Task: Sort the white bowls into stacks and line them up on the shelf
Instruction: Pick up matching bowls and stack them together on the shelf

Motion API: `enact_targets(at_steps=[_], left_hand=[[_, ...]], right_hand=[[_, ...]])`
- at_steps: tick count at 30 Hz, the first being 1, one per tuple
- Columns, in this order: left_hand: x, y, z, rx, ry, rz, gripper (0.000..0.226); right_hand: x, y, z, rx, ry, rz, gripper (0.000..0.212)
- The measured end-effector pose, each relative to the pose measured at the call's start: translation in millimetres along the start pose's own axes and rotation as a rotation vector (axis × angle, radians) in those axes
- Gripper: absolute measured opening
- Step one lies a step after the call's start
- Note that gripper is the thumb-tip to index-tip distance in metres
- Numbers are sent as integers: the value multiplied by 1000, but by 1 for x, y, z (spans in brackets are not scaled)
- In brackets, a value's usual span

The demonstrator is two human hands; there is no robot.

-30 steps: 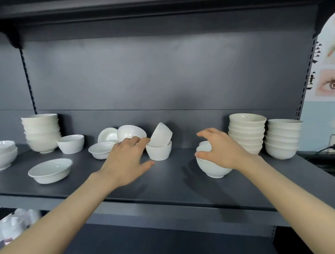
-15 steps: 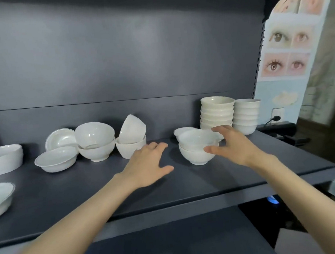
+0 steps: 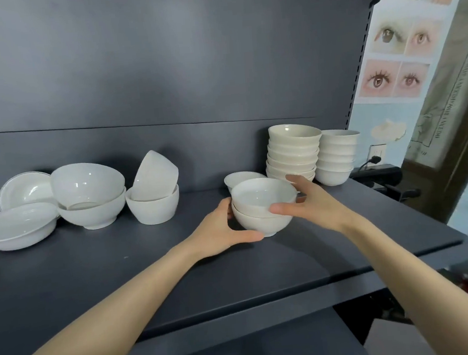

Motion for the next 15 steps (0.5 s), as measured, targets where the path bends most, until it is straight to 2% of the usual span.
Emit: enact_targets(at_steps=[2, 5, 12, 15], left_hand=[[-5, -1, -4, 64, 9, -1, 89], [-11, -2, -9, 147, 19, 6, 86], [3, 2, 2, 222, 143, 23, 87], [23, 10, 27, 217, 240, 18, 74]], right_hand=[[-3, 2, 0, -21, -22, 8, 88], [-5, 4, 0, -54, -40, 39, 47], [-9, -7, -2, -108, -51, 118, 40], [-12, -32, -15, -143, -85, 170, 27]])
Point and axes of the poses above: each hand's wrist, its own x-axis away from the middle knuckle, its own z-axis out of the back of the hand, y = z × x, the point moved 1 cm from there along -x, towards the middle knuckle, and after that the axes turned 9 degrees about -x, right-handed, at the moved point
